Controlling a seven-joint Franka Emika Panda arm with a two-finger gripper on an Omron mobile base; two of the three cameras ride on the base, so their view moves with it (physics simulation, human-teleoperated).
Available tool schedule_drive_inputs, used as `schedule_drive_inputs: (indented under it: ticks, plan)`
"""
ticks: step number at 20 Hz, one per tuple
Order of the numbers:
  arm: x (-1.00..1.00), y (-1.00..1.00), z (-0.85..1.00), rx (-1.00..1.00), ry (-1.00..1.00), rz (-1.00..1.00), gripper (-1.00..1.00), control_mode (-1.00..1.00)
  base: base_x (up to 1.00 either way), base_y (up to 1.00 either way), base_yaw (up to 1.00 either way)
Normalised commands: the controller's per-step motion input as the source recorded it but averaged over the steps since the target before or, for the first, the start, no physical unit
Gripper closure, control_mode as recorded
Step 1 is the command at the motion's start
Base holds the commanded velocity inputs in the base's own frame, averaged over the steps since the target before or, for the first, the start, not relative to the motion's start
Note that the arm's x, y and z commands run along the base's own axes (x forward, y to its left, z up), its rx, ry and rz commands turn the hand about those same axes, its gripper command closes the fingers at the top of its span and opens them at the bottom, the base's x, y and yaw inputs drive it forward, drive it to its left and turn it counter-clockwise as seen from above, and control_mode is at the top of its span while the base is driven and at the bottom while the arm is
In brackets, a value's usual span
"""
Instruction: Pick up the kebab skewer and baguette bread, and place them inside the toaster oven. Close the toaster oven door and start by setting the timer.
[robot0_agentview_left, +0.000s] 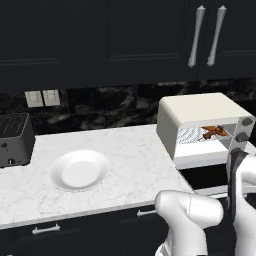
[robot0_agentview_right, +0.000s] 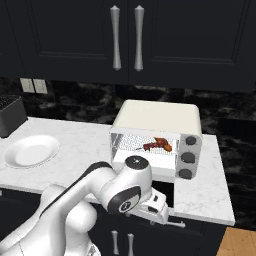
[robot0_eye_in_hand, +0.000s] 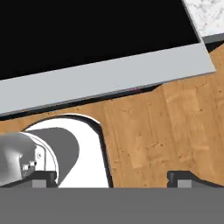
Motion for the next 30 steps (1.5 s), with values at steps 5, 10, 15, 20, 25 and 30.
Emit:
schedule_drive_inputs:
  ticks: [5, 10, 15, 20, 25, 30]
  plan:
    - [-0.02, 0.00, -0.59, 0.02, 0.01, 0.18, -1.00, -1.00, 0.00, 0.00, 0.00]
    - [0.36, -0.04, -0.47, 0.07, 0.00, 0.12, -1.00, -1.00, 0.00, 0.00, 0.00]
    - [0.44, -0.26, -0.13, 0.06, 0.00, 0.11, -1.00, -1.00, 0.00, 0.00, 0.00]
    - [0.43, -0.17, -0.07, 0.06, 0.00, 0.03, -1.00, -1.00, 0.00, 0.00, 0.00]
    - [0.70, -0.01, 0.00, 0.11, 0.00, 0.00, -1.00, -1.00, 0.00, 0.00, 0.00]
    - [0.63, 0.00, 0.05, 0.10, -0.01, 0.00, -1.00, -1.00, 0.00, 0.00, 0.00]
